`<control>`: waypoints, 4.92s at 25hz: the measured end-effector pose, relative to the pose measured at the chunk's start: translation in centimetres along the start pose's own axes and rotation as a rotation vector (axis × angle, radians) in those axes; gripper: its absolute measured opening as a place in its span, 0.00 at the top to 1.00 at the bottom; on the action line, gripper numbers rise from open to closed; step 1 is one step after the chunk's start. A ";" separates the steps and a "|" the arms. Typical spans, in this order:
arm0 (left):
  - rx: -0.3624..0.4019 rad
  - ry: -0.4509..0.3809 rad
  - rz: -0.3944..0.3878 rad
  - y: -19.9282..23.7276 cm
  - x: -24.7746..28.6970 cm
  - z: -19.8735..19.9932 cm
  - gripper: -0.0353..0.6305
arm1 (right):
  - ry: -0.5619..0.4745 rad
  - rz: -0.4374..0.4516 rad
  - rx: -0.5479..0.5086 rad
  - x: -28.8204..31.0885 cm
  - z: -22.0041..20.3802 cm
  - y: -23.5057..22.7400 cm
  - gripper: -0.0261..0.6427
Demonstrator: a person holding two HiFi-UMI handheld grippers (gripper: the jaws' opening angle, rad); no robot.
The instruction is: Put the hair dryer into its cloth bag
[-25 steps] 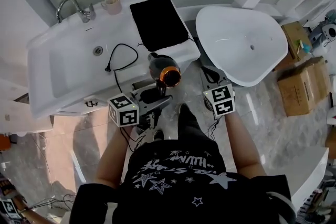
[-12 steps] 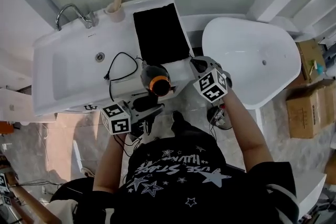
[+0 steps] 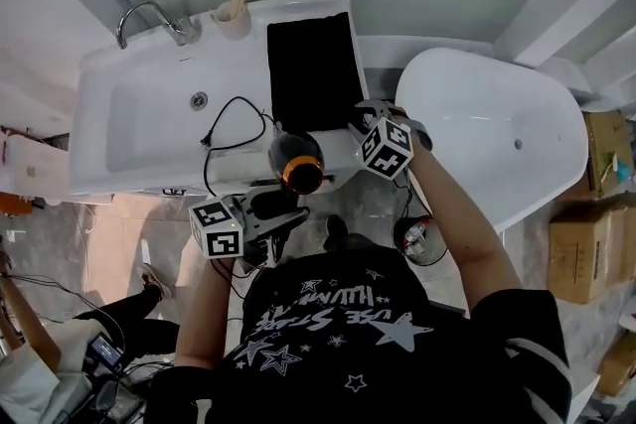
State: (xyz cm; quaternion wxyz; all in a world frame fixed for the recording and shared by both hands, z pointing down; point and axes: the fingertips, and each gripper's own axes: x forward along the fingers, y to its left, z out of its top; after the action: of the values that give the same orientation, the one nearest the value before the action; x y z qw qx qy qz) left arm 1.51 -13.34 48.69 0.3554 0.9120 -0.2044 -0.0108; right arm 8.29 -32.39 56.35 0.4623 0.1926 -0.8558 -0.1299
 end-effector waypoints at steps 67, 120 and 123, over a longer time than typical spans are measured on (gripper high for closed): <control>0.358 0.670 -0.128 11.5 2.9 2.1 0.62 | -0.228 0.260 0.456 -1.5 6.9 -4.1 0.93; 0.162 0.420 0.563 24.7 7.7 10.3 0.62 | -0.239 0.255 0.319 -2.2 6.2 -0.7 0.93; 0.174 0.437 0.588 25.1 8.2 10.0 0.62 | -0.221 0.242 0.340 -1.9 5.3 -0.8 0.93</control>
State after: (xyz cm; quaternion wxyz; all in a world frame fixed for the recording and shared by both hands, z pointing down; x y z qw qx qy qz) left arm -1.80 -39.55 58.64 0.2996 0.8220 -0.3771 0.3041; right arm 4.92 -32.04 51.73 0.3390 0.1484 -0.9275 0.0519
